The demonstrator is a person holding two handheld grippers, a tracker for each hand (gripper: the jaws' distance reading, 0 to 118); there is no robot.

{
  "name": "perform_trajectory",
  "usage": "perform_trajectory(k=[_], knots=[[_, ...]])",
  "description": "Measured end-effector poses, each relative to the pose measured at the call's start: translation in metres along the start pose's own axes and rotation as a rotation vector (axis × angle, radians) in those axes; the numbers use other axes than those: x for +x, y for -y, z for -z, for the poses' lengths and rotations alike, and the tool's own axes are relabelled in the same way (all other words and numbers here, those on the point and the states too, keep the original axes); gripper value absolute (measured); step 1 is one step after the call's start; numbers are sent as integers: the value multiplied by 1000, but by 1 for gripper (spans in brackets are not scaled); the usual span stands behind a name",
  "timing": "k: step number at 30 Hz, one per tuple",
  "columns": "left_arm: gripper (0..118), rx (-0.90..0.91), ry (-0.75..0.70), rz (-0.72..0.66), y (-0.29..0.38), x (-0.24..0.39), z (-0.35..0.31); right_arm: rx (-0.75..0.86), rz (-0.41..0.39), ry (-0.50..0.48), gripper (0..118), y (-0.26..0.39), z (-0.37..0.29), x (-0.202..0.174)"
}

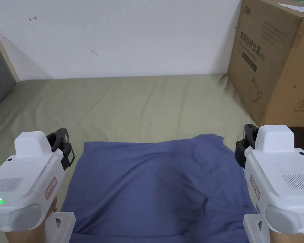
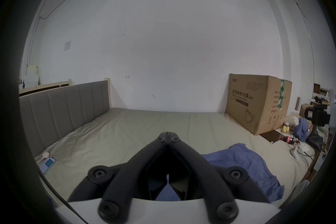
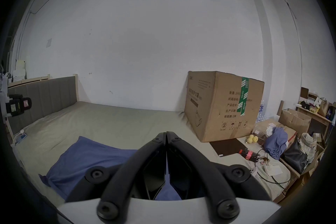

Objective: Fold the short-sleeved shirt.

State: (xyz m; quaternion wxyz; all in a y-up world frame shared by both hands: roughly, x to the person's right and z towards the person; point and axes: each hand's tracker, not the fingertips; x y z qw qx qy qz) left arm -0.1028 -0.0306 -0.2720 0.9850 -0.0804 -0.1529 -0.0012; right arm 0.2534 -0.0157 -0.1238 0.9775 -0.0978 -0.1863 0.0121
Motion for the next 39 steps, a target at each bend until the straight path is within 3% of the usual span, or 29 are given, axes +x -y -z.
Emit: perform_trajectory(k=[6,7,8,9,10,18,19,22,23,24,28,30,31,32,35,37,39], knots=[[0,-174,60,-43,16,-8,11,-20,-2,11,0,1,-1,-2],[0,-212,60,-43,22,-11,13,-24,38,-109,0,1,-1,-2],[0,-269,50,-39,30,-16,17,-28,41,-111,0,2,-1,-2],[0,-323,43,-36,40,-21,20,-33,43,-112,0,2,-1,-2],[0,-360,44,-34,48,-26,22,-16,-5,-15,0,2,1,2],[3,-670,-28,-91,129,-71,26,-90,-19,-36,0,17,12,8],[13,-685,-41,-82,136,-73,26,-95,-17,-37,0,19,12,9],[82,-761,-70,-81,156,-81,27,-112,-20,-38,0,23,15,10],[98,-795,-80,-94,163,-83,29,-117,-19,-38,0,25,15,10],[99,-801,-86,-103,167,-85,29,-124,-22,-37,0,26,17,10],[99,-836,-111,-113,185,-89,32,-156,-21,-37,0,31,21,13],[93,-865,-127,-104,193,-89,33,-164,-19,-35,0,33,23,15],[83,-870,-128,-100,196,-89,35,-167,-20,-33,0,35,22,15],[65,-867,-129,-100,200,-88,37,-171,-21,-31,0,36,22,16],[3,-884,-98,-100,209,-88,42,-187,-19,-25,0,40,22,20],[3,-870,-35,-142,210,-86,41,-200,-15,-19,0,44,22,24],[2,-865,-63,-83,207,-81,39,-244,11,8,0,53,21,32]])
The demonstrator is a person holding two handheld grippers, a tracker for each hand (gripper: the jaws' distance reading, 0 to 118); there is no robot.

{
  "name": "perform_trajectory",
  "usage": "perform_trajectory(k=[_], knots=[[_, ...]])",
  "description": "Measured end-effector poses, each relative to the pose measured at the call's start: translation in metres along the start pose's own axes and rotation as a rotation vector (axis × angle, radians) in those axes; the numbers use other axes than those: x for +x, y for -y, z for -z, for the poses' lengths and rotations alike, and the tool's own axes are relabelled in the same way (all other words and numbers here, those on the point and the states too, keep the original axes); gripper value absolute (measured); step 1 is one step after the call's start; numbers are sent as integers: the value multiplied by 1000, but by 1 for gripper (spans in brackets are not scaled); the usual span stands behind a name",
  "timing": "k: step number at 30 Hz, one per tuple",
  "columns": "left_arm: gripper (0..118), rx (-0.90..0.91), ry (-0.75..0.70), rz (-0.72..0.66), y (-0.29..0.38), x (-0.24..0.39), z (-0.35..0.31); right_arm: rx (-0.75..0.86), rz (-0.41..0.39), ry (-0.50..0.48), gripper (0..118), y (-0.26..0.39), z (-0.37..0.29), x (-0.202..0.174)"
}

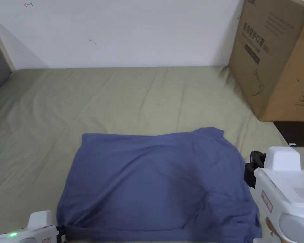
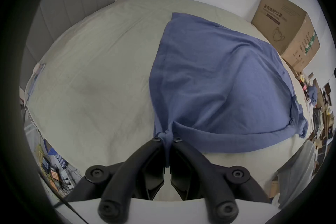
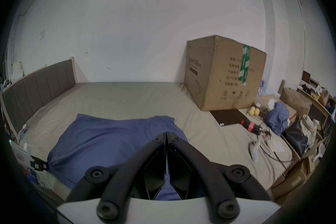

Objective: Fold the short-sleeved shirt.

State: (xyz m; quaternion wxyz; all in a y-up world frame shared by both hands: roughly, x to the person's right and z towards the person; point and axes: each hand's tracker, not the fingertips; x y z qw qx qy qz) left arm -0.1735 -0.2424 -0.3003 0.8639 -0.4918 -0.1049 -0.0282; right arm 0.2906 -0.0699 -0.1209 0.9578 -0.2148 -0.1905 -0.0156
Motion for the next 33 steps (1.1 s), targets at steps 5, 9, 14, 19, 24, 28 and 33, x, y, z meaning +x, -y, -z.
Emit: perform_trajectory(k=[5,9,14,19,24,28,33], knots=[[2,43,17,23,-4,-2,-16,-206,29,35,44,49,12,19],[2,61,15,23,-9,-5,-22,-383,41,54,102,102,29,29],[2,73,19,22,-9,-2,-27,-540,54,33,97,152,52,32],[2,76,18,16,-10,0,-30,-605,95,-9,32,175,70,32],[2,85,25,-12,-15,-3,-34,-539,82,-40,2,157,55,23],[2,113,36,-38,-29,-4,-40,-447,64,-46,2,129,50,29],[2,161,36,-51,-63,-2,-42,-345,47,-62,2,79,63,30]])
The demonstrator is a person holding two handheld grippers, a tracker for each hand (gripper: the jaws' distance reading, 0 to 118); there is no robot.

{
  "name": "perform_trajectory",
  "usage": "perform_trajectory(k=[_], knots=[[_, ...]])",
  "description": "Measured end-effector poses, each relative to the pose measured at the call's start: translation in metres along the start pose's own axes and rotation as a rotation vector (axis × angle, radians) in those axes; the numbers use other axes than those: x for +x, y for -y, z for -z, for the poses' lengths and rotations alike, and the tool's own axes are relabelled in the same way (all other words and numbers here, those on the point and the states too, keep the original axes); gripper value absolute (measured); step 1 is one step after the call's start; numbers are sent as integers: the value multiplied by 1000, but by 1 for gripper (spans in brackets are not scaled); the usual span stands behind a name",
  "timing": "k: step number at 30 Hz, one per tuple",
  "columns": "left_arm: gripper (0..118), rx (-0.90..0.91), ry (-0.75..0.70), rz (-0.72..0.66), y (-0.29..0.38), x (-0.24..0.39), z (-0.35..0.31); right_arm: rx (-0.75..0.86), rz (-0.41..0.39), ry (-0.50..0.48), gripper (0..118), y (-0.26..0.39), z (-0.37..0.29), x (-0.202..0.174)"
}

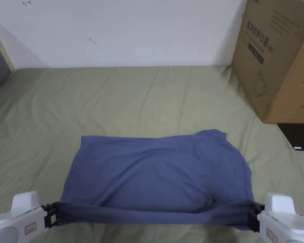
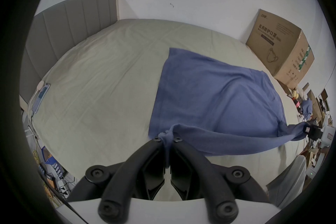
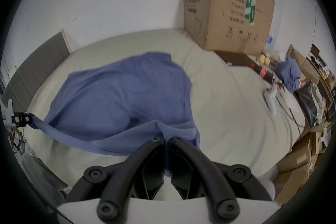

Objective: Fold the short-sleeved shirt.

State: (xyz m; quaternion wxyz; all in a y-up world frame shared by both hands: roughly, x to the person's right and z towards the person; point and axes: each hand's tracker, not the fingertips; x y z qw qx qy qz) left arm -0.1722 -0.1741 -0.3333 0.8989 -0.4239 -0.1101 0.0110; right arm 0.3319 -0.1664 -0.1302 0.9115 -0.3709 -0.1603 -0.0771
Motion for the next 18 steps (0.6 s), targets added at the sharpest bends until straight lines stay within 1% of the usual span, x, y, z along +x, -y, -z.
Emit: perform_trajectory(k=[3,7,10,14,18], knots=[[2,22,-4,5,-24,5,11,29,-1,-5,2,-29,13,0],[2,29,-15,15,-55,14,36,25,6,3,2,-59,47,1],[2,1,-33,44,-73,21,69,-29,9,22,2,-70,82,2],[2,-81,-49,57,-86,27,120,-129,45,44,2,-74,135,7],[2,-147,-79,80,-90,31,159,-206,46,63,2,-71,177,11]])
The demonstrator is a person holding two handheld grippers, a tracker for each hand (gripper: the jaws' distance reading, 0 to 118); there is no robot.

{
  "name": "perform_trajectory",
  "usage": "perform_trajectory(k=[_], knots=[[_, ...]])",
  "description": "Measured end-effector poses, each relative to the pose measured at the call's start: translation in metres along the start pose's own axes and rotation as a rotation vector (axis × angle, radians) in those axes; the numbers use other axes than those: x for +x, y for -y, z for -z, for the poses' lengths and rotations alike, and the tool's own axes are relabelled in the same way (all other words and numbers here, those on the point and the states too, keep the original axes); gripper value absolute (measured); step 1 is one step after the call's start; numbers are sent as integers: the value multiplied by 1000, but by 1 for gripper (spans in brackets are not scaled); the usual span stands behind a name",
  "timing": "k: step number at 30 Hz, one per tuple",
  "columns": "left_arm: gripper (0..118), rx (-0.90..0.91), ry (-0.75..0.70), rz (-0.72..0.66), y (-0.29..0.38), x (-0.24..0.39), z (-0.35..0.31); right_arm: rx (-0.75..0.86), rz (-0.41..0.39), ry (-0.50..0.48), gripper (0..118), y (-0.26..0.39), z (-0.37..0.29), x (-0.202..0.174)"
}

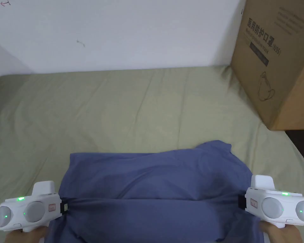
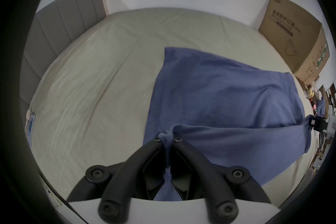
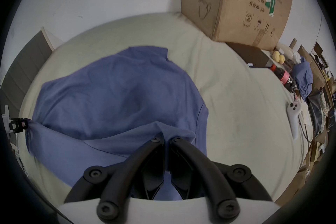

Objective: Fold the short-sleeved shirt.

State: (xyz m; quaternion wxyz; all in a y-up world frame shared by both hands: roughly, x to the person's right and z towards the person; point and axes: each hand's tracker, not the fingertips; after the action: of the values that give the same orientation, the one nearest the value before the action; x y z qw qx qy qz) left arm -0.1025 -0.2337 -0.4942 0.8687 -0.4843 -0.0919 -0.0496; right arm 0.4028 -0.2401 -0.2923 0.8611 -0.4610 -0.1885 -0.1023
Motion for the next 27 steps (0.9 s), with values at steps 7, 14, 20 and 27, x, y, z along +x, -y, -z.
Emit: perform_trajectory(k=[7,14,20,27], knots=[[2,-66,-30,23,10,7,27,-53,63,-4,2,16,22,-7],[81,-7,6,-15,-7,10,-20,75,-16,8,92,-2,-24,-12],[101,279,52,-15,-19,25,-116,354,-45,-42,99,-20,-135,-25],[100,662,64,-19,3,46,-213,684,-103,-8,98,-10,-249,-39]])
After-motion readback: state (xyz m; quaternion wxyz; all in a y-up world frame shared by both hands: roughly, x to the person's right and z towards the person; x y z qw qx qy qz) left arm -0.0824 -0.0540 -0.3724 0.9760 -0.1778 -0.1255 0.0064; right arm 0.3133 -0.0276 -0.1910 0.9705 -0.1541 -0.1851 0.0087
